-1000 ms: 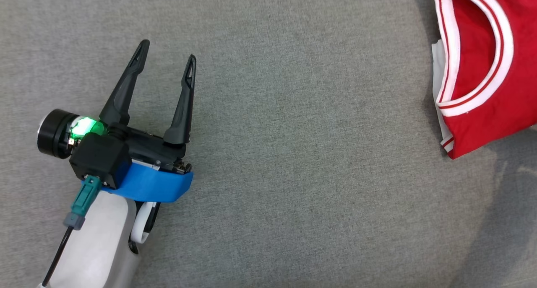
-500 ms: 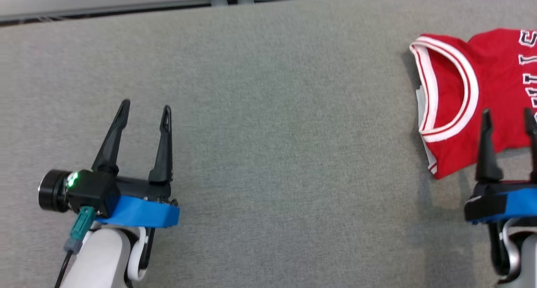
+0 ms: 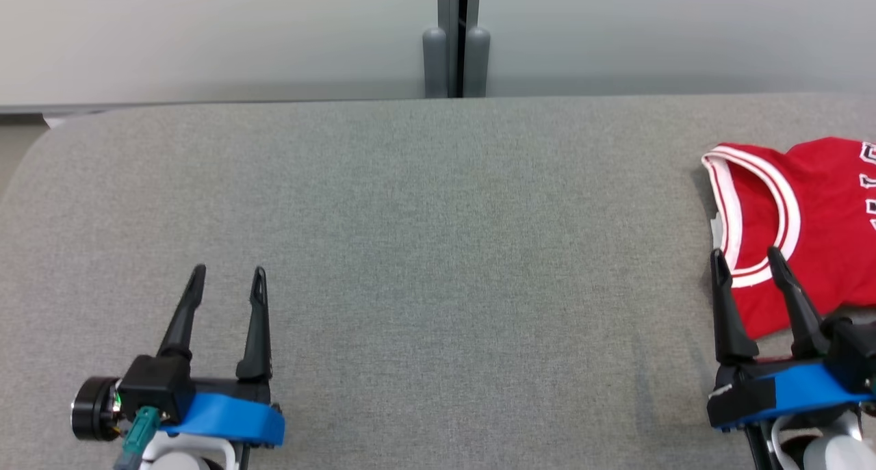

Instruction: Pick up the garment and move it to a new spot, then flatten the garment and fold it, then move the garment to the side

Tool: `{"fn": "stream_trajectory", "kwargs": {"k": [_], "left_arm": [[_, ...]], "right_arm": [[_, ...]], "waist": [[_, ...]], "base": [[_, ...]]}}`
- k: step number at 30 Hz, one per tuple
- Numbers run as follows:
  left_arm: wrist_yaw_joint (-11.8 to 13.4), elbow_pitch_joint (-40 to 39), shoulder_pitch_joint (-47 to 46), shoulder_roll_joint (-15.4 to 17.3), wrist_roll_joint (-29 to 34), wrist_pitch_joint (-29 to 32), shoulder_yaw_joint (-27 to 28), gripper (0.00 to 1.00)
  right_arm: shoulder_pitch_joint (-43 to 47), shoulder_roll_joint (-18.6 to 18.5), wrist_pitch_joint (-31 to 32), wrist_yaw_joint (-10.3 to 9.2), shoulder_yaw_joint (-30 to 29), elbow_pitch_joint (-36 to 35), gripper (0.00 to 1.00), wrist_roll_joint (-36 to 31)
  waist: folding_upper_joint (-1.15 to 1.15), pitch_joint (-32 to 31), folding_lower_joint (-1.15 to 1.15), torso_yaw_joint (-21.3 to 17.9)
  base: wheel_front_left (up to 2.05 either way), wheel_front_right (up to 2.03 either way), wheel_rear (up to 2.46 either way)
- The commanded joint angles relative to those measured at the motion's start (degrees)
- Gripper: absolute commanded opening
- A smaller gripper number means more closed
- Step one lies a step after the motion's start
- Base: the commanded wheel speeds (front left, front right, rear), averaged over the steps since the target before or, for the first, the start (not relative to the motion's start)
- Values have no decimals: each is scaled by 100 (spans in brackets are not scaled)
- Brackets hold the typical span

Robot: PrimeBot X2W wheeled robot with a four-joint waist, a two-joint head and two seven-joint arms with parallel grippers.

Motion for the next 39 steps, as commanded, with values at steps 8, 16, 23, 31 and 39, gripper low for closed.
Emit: {"fn": "stream_trajectory", "kwargs": {"k": [8,16,23,31,39], "left_arm": [[83,94,505,41,-63,3,-37,100],[126,99,883,47,-134,101,-117,100],[127,57,972,85,-176,165,-152,100],[173,25,949,135,-197,185,-153,100],[184,7,856,153,-210,181,-169,100]], "right_arm": [[736,-5,164,1,0,-236,100,84],[1256,-4,365,1,90,-480,100,89],[1372,-4,452,1,123,-622,100,99],[1388,-4,456,1,112,-664,100,127],[1340,-4,438,1,101,-634,100,70]], "waist": [[0,-487,1,-27],[0,-804,1,-51],[0,-859,1,-59],[0,-844,1,-62],[0,-779,1,-45]], "base": [[0,0,0],[0,0,0],[0,0,0],[0,0,0],[0,0,0]]}}
